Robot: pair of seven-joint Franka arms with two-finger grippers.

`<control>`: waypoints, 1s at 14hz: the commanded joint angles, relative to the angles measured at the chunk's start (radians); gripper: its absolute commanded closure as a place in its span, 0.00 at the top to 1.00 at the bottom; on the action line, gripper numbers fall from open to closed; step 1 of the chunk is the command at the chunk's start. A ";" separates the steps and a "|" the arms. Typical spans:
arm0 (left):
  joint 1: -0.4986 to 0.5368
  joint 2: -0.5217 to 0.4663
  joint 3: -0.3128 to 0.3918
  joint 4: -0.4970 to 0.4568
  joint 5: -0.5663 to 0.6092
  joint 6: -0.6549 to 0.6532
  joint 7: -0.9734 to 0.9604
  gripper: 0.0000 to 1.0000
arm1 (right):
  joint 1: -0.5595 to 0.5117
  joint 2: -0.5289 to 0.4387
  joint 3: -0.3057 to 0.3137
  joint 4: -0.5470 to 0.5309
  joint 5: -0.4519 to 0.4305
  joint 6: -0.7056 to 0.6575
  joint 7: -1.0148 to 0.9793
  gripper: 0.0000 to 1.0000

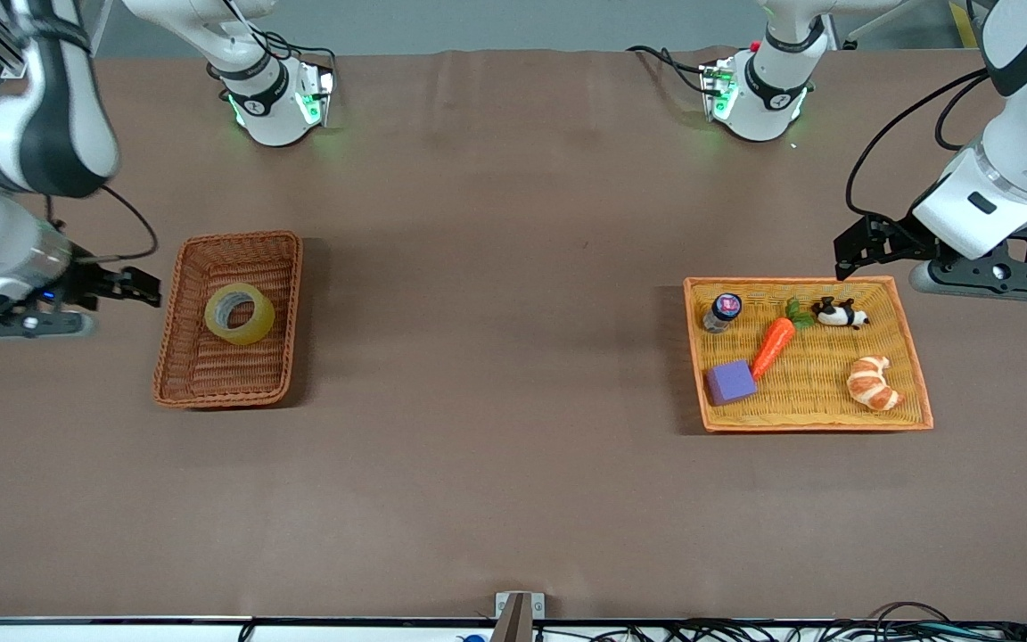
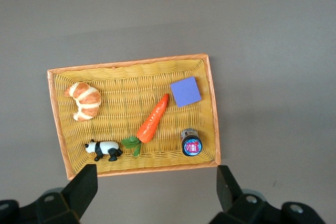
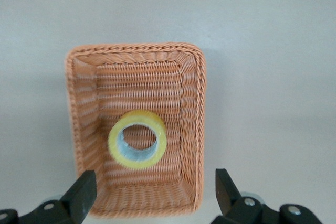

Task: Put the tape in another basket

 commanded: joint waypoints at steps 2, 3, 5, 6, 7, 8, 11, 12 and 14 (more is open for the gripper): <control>0.009 -0.002 -0.009 0.004 0.021 -0.013 -0.004 1.00 | -0.012 0.016 0.055 0.251 0.023 -0.259 0.077 1.00; 0.011 -0.003 -0.009 0.003 0.021 -0.013 -0.006 1.00 | -0.012 0.016 0.063 0.307 0.023 -0.318 0.090 1.00; 0.011 -0.005 -0.009 0.000 0.021 -0.013 -0.004 1.00 | -0.012 0.018 0.064 0.417 0.024 -0.415 0.103 1.00; 0.011 -0.007 -0.009 -0.002 0.021 -0.013 -0.004 1.00 | -0.015 0.018 0.061 0.460 0.024 -0.447 0.101 1.00; 0.011 -0.007 -0.009 -0.002 0.021 -0.013 -0.006 1.00 | -0.016 0.021 0.054 0.479 0.026 -0.462 0.098 1.00; 0.011 -0.005 -0.009 0.000 0.021 -0.013 -0.006 1.00 | -0.019 0.016 0.051 0.479 0.026 -0.466 0.104 1.00; 0.012 -0.005 -0.009 0.000 0.021 -0.011 -0.006 1.00 | -0.026 -0.037 0.049 0.430 0.027 -0.455 0.104 1.00; 0.012 -0.005 -0.008 0.001 0.021 -0.013 -0.004 1.00 | -0.030 -0.053 0.044 0.412 0.027 -0.449 0.098 1.00; 0.012 -0.003 -0.008 0.001 0.021 -0.011 -0.006 1.00 | -0.030 -0.054 0.040 0.378 0.024 -0.444 0.092 1.00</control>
